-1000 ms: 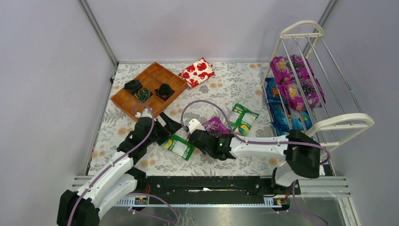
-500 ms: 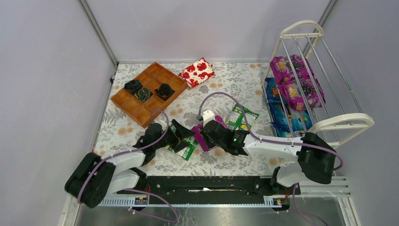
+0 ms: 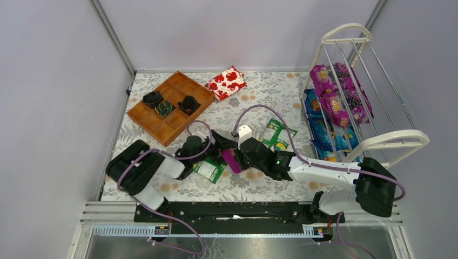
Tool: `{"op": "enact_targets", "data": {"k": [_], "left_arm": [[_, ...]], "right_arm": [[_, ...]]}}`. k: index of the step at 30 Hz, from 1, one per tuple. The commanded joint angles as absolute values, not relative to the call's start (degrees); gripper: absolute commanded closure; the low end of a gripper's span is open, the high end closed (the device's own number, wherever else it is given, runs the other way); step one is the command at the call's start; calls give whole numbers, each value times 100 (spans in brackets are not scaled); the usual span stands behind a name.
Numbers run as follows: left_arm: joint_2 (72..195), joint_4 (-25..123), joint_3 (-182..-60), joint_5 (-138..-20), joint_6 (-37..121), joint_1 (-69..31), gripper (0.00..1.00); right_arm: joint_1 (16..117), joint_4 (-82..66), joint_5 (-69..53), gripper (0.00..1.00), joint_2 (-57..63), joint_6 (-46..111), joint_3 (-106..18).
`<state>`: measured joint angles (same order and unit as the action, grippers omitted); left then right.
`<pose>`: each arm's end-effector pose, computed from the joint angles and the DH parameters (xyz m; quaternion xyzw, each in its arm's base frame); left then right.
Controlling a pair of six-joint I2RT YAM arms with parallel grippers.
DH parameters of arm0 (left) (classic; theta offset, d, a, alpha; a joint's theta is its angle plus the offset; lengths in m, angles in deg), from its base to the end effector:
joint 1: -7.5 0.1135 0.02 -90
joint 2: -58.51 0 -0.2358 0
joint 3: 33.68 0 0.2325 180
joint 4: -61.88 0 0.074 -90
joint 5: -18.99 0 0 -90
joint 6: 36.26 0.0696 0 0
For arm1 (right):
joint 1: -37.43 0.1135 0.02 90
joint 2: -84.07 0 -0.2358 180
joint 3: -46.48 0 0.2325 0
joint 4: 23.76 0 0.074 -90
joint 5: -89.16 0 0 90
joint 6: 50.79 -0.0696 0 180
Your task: Place and organize the candy bags onto the shelf
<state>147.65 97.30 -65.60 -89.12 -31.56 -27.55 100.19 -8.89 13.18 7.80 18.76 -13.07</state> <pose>0.2106 -0.1742 0.1017 -0.2673 0.7778 -0.5451 0.1623 0.1556 0.2655 0.2015 -0.2571 0.8295 0.2419 0.4329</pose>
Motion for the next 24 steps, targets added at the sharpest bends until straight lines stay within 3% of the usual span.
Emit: {"op": "enact_targets", "data": {"k": [1, 8, 11, 16, 21, 24], "left_arm": [[15337, 10718, -6973, -8684, -3414, -3066, 16], [15646, 11120, -6887, -8635, -3500, -3222, 36], [15657, 11128, -6918, -8675, -3450, -3210, 46], [15789, 11222, -6980, -8847, -3427, -3214, 52], [15876, 11523, -6818, -8877, -3528, -3219, 36], [15722, 11586, -6733, -8887, -3437, -3215, 36]], "right_arm": [[9992, -1320, 1407, 100, 1070, 1818, -1303], [9992, -1214, 1442, 99, 1089, 1807, -1366], [9992, -827, 1529, 56, 1160, 1871, -1584], [9990, -66, 1867, 22, 1588, 2085, -1918], [9990, 452, 2253, 9, 2043, 2225, -2126], [9960, 541, 2383, 4, 2166, 2075, -2030]]}}
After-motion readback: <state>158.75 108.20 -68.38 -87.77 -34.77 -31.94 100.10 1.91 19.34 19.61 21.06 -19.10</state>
